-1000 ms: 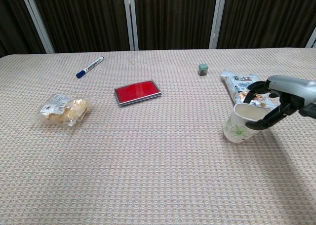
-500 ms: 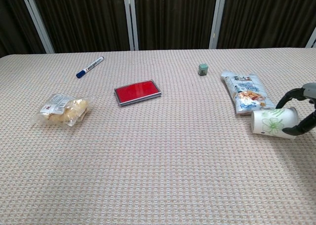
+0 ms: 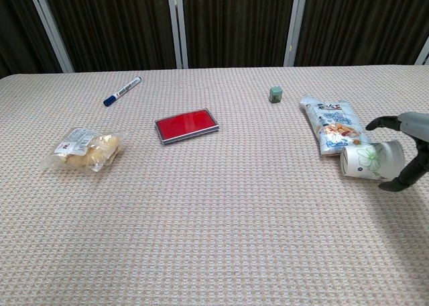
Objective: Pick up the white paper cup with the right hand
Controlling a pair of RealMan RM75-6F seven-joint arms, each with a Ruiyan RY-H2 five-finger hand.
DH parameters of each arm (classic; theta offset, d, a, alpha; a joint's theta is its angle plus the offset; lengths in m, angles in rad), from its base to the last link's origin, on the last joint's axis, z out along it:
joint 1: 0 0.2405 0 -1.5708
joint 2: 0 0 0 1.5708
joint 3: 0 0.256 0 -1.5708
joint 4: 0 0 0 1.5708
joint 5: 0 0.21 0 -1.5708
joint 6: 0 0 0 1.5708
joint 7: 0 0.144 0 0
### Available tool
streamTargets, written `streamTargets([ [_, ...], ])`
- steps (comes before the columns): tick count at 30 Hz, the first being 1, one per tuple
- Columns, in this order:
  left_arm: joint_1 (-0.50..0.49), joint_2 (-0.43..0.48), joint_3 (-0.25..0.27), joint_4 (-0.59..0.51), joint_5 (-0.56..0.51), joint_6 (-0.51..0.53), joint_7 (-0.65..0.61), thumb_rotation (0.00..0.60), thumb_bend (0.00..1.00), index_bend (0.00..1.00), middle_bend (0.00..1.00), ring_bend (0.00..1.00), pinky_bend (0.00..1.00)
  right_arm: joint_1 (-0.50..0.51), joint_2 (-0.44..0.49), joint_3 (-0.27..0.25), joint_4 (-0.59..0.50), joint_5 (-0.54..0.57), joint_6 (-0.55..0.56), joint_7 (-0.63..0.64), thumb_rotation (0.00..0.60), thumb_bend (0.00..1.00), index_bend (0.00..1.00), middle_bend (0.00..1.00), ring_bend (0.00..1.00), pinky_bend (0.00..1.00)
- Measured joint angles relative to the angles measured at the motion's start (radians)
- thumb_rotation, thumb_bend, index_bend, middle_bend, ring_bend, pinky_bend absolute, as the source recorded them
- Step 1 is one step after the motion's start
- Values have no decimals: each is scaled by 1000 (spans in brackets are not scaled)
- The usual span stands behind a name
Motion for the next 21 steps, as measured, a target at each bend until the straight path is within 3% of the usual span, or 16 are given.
streamTargets([
  [11,-1,3,2,3,4,-3,-12,600,186,0,0,0,0,15,-165,-38,159,-118,101,-98,600,99,247,0,0,0],
  [21,-2,4,2,4,5,-4,-16,600,187,0,0,0,0,9,-247,-47,291,-175,134,-156,600,145,395,41,0,0],
])
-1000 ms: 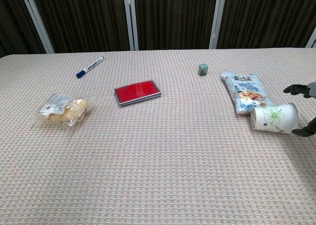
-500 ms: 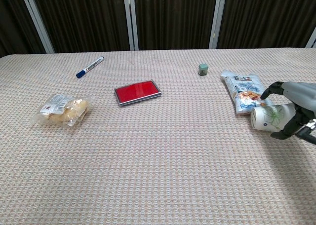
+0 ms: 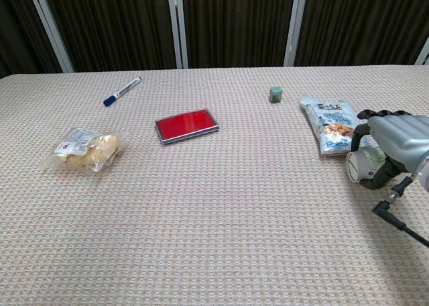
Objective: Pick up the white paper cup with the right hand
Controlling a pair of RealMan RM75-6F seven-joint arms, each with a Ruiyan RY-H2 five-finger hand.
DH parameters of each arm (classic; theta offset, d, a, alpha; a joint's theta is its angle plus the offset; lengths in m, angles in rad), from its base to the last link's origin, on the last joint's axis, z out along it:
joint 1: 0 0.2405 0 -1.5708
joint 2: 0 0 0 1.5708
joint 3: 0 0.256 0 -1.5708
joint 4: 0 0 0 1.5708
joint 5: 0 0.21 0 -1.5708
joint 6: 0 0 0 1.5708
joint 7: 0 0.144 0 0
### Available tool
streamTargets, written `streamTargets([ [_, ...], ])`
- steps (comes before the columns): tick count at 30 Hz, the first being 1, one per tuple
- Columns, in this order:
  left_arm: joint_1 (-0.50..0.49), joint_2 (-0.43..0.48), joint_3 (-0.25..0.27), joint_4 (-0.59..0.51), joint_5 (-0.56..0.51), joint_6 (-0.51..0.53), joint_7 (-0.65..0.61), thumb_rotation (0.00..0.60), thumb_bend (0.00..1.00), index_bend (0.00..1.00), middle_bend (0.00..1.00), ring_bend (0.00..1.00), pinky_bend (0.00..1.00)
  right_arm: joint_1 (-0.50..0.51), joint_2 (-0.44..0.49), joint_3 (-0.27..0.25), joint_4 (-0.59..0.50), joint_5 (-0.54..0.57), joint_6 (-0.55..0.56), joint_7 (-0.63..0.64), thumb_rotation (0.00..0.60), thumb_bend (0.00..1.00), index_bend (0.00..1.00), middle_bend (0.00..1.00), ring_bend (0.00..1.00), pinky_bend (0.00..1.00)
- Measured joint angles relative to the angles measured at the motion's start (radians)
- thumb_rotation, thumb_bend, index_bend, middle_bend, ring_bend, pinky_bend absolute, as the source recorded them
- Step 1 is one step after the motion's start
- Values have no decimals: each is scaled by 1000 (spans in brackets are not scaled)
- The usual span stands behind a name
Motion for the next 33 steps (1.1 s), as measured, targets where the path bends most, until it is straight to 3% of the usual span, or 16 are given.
streamTargets([
  [8,0,-1,0,0,0,1,2,600,186,0,0,0,0,-19,-27,-10,84,-70,14,-12,600,161,440,70,0,0],
  [13,0,-1,0,0,-1,1,3,600,186,0,0,0,0,-30,-17,8,53,-94,18,34,600,160,440,70,0,0],
  [19,0,-2,-1,-1,-1,2,9,600,185,0,0,0,0,-59,23,93,-109,-89,-4,218,600,161,440,70,0,0],
  [23,1,-4,0,-1,-1,4,13,600,186,0,0,0,0,-95,55,160,-210,-76,-46,431,600,161,440,72,0,0],
  [29,2,-5,0,0,0,5,13,600,186,0,0,0,0,-159,86,213,-259,-61,-141,710,600,159,447,73,0,0],
  [33,1,-5,-1,0,-1,5,15,600,187,0,0,0,0,-198,92,222,-240,-46,-186,781,600,161,449,72,0,0],
])
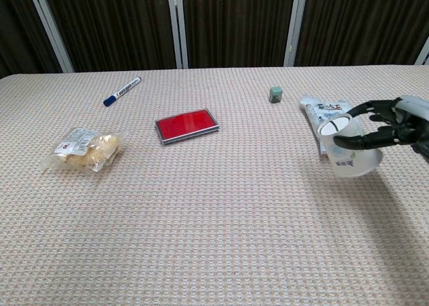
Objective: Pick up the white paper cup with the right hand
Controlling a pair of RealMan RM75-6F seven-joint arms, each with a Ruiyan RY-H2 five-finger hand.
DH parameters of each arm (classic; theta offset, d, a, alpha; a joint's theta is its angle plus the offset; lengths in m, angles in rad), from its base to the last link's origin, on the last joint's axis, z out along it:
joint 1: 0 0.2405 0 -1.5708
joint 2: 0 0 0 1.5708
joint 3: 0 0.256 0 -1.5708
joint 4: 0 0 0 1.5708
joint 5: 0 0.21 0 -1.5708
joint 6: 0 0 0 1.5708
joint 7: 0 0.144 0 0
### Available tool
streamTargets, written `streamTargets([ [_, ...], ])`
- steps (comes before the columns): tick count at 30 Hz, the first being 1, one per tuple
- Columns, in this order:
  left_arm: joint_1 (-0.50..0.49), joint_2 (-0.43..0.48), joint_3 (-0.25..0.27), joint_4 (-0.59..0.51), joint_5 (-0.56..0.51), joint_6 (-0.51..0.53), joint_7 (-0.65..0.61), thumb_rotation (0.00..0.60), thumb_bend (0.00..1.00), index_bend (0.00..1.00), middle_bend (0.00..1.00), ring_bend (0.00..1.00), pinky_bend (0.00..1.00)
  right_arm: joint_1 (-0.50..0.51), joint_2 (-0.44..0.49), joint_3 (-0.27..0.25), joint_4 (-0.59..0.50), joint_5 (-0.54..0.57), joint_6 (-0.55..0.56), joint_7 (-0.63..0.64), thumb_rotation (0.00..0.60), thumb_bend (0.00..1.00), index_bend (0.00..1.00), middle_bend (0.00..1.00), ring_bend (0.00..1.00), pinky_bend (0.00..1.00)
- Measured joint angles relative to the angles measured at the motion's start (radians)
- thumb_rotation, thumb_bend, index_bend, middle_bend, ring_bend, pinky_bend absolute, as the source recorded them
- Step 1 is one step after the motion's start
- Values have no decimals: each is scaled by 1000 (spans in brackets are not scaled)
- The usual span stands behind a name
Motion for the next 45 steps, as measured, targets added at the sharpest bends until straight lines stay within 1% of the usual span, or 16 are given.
streamTargets([
  [6,0,0,0,0,-1,1,2,600,186,0,0,0,0,-27,-16,-37,53,-7,1,4,600,162,449,72,0,0],
  [12,1,-1,-1,0,-1,1,3,600,185,0,0,0,0,-44,-35,-51,92,-15,22,-4,600,167,443,70,0,0],
  [20,1,-1,-1,-2,-3,0,7,600,186,0,0,0,0,-70,-37,-63,113,-45,74,-32,600,191,340,28,0,0],
  [24,1,-1,-1,-3,-4,0,8,600,186,0,0,0,0,-88,-25,-77,113,-70,94,-45,600,200,274,2,0,0],
  [27,1,-1,-1,-3,-4,1,9,600,186,0,0,0,0,-101,-10,-89,104,-92,107,-53,600,200,220,0,0,0],
  [33,1,-1,-1,-4,-4,1,9,600,187,0,0,0,0,-124,38,-112,58,-144,134,-79,600,188,192,0,0,0],
  [37,2,-2,-2,-3,-4,3,10,600,186,0,0,0,0,-128,82,-122,37,-196,161,-129,600,141,135,0,0,0],
  [40,2,-3,-2,-3,-4,3,11,600,186,0,0,0,0,-123,134,-121,18,-221,171,-189,600,109,97,0,0,0],
  [45,3,-3,-2,-4,-4,5,14,600,187,0,0,0,0,-107,254,-108,-49,-218,173,-355,600,84,69,0,0,0],
])
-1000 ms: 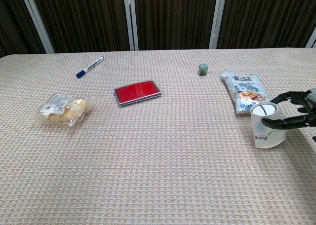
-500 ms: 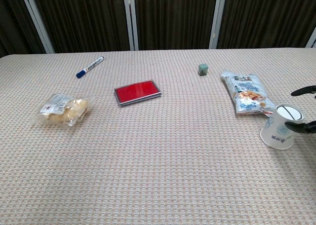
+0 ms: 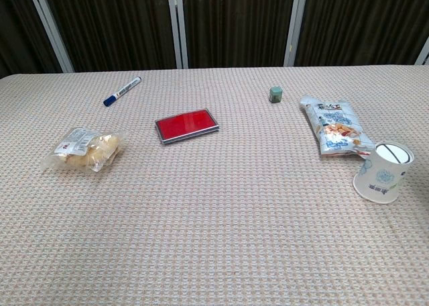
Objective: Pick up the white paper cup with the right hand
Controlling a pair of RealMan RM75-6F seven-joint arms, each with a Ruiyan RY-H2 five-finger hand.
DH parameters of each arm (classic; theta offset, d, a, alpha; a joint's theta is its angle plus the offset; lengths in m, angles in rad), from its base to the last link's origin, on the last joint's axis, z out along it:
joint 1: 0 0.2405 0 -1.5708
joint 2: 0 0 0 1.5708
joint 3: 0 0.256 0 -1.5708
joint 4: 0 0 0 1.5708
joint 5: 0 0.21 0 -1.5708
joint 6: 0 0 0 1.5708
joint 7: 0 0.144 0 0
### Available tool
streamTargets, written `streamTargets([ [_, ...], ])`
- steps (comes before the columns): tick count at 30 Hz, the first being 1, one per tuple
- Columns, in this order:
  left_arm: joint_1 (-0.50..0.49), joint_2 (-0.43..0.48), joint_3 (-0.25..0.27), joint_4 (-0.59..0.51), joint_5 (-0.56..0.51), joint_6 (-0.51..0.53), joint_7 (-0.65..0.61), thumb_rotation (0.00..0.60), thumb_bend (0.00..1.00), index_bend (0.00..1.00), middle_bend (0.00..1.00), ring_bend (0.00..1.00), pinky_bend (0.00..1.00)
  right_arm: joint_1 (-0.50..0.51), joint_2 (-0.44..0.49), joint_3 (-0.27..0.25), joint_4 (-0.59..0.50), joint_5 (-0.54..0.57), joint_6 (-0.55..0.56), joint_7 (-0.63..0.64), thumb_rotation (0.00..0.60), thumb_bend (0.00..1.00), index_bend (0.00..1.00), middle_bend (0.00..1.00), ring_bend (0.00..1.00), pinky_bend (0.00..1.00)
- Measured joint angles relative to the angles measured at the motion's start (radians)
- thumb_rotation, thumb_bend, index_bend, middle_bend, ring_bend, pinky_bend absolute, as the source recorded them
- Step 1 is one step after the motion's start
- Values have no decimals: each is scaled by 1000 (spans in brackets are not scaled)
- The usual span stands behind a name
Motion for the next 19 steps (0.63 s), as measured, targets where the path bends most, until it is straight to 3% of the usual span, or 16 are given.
streamTargets([
  [6,0,0,0,1,0,0,0,600,185,0,0,0,0,-4,163,-17,-42,-49,34,-175,600,82,55,0,0,0],
  [11,1,0,0,-1,1,2,-1,600,186,0,0,0,0,-27,192,-55,-1,-94,47,-160,600,81,51,0,0,0],
  [19,2,0,-1,0,-6,0,-3,600,186,0,0,0,0,-36,195,-52,10,-110,41,-113,600,82,52,0,0,0],
])
